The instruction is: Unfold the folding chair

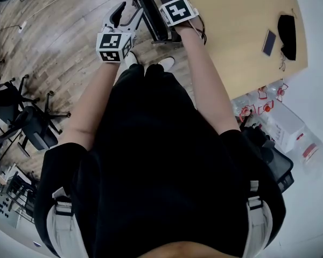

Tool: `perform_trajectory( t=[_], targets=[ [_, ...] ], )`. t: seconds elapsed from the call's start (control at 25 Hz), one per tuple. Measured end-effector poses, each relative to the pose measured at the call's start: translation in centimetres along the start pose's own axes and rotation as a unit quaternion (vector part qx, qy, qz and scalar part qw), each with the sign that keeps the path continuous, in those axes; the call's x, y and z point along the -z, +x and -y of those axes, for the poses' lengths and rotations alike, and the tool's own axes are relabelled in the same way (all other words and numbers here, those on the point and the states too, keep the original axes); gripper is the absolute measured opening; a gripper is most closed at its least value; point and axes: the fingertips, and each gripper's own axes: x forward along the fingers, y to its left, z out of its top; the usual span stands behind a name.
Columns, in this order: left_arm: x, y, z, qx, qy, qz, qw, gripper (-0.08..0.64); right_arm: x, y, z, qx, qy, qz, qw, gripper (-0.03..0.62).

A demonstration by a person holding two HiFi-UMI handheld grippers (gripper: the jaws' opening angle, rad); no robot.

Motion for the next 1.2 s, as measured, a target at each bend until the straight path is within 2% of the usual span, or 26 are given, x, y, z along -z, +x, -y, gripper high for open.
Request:
perform_trajectory(
  t=[0.24, 0.48, 0.64, 0.8, 0.96, 1.12, 1.2],
  targets=[
    [1.7, 0.0, -3.3, -0.001, -0.034, -0.009, 0.9994, 0.23, -1.9, 0.2, -3.0, -0.011, -0.011, 0.022, 1.0, 0.071],
    [3.3, 0.6, -5.7, 0.006, -0.051, -0.023, 0.9984, 0.231, -2.0, 0.5, -5.3, -0.004, 0.02, 0.023, 1.0, 0.071],
    [5.2, 1.2, -7.2, 0.005, -0.091, -0.046, 0.9948, 0.231, -2.5, 0.6, -7.1, 0.001, 0.022, 0.023, 0.999, 0.072],
    [7.8, 2.3, -8.9, -0.013, -0.143, -0.078, 0.9866, 0.234, -2.8, 0.9, -8.6, 0.007, 0.024, 0.023, 0.999, 0.072],
    [10.9, 3.5, -10.5, -0.042, -0.191, -0.119, 0.9734, 0.263, -3.0, 1.1, -9.9, 0.01, 0.026, 0.028, 0.999, 0.072],
    [13.6, 5.0, -11.8, -0.068, -0.218, -0.154, 0.9614, 0.293, -3.7, 0.9, -11.0, 0.012, 0.018, 0.034, 0.999, 0.072],
    [14.7, 5.8, -12.2, -0.077, -0.228, -0.168, 0.9561, 0.305, -3.5, 1.1, -11.5, 0.009, 0.029, 0.034, 0.999, 0.072]
  ],
)
